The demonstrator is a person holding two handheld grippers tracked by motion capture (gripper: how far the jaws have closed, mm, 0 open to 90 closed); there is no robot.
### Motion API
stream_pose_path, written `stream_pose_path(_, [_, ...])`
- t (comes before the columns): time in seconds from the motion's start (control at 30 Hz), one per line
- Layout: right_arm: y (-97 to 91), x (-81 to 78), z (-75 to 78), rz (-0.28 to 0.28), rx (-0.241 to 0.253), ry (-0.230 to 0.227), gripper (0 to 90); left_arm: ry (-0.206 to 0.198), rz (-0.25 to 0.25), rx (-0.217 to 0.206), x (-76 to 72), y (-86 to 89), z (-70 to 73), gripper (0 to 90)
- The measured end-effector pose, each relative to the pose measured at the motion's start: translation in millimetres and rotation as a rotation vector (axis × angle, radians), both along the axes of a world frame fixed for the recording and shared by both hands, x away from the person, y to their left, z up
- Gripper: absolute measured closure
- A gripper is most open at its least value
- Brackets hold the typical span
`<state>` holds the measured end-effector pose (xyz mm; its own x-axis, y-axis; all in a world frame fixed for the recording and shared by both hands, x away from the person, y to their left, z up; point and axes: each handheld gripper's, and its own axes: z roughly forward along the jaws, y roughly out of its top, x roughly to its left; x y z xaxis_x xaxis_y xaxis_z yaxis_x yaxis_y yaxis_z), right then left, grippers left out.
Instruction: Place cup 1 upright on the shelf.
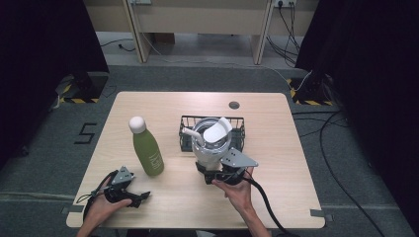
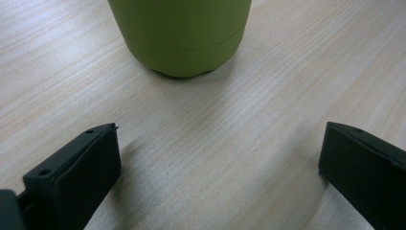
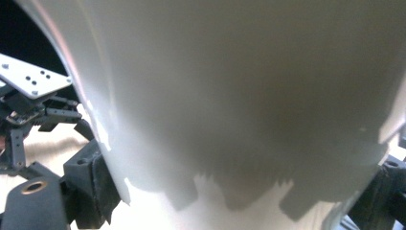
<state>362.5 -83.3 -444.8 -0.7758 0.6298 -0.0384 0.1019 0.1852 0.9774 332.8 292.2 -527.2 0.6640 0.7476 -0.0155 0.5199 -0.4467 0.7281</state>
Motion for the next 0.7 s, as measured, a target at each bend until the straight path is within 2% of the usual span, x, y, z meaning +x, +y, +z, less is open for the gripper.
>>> stream_pose_path(0.17, [-4.8, 7.4, 14.5, -0.022, -0.013, -0.018, 11.7, 0.0, 0.0, 0.0, 0.0, 0.0, 0.0, 0.0])
stream_pose_path(0.37, [-9.2, 16.4, 27.3, -0.039, -0.011, -0.012, 11.7, 0.0, 0.0, -0.001, 0.0, 0.0, 0.0, 0.0])
stream_pose_path(0.5, [-12.5, 23.6, 34.9, -0.036, 0.025, 0.002, 11.7, 0.001, 0.0, 0.0, 0.0, 0.0, 0.0, 0.0])
stream_pose_path(0.7, [-20.0, 35.7, 47.2, -0.078, 0.001, -0.006, 11.7, -0.001, 0.001, 0.0, -0.1, -0.1, -0.1, 0.0])
